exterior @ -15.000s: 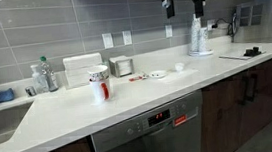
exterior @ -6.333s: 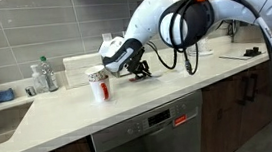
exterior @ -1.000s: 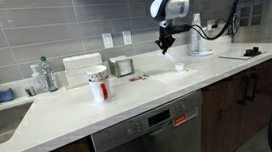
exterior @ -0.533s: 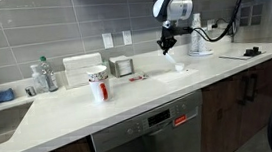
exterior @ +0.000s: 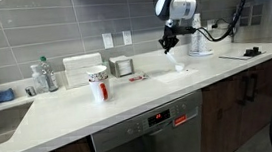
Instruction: Pour the contents of the white plate into the white mug
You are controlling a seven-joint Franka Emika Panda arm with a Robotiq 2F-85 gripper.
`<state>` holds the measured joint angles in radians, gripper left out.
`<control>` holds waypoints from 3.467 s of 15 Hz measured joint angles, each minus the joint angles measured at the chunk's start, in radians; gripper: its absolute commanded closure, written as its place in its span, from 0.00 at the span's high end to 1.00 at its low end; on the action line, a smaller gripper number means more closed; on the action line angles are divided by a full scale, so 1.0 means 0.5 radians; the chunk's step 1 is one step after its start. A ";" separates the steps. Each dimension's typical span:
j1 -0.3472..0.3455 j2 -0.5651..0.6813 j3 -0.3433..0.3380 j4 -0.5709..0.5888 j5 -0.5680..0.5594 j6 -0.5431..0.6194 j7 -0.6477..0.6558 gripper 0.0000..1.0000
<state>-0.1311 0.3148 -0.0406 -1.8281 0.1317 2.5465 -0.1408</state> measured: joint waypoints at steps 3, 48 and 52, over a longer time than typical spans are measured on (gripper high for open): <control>-0.001 -0.020 0.001 -0.023 0.006 0.003 0.000 0.08; -0.366 -0.123 0.043 0.058 1.046 -0.520 -1.089 0.02; -0.371 -0.123 -0.005 0.086 1.096 -0.588 -1.128 0.02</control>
<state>-0.3166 0.2536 -0.0432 -1.7851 0.6796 2.2525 -0.7047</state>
